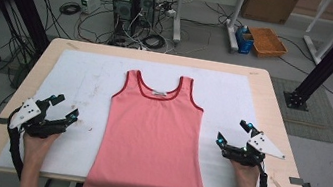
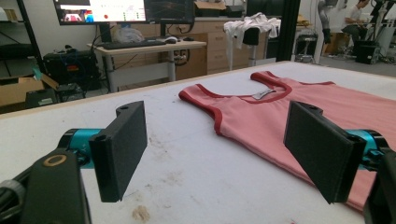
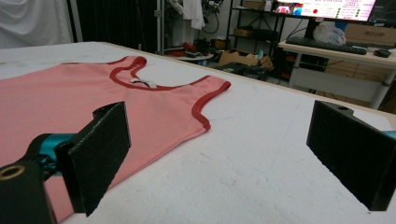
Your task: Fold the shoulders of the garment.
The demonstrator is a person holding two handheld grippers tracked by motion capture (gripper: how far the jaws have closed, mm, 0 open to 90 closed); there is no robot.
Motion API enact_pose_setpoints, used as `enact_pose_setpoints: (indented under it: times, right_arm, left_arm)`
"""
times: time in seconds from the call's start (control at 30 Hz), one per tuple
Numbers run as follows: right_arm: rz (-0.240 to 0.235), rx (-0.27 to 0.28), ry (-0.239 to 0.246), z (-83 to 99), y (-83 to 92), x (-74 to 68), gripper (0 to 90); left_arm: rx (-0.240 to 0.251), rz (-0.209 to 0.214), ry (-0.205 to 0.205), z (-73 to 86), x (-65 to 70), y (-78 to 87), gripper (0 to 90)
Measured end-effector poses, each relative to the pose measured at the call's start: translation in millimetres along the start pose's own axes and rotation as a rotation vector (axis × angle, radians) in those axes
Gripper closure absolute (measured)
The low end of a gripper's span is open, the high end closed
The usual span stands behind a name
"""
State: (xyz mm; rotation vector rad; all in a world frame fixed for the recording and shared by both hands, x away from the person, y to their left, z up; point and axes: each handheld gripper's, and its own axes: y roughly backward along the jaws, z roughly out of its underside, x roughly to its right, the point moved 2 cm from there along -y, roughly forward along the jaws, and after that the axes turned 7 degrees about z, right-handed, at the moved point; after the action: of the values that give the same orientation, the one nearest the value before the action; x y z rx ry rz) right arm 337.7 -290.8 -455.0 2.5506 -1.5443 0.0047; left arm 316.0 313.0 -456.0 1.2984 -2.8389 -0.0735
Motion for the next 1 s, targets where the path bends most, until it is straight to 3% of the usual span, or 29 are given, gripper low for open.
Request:
enact_pose_setpoints:
  times: [1.0]
  right_arm:
    - [0.018, -0.007, -0.006, 0.0, -0.6, -0.2, 5.6]
  left_arm:
    - [0.005, -0.015, -0.008, 0.1, 1.2, 0.2, 21.6]
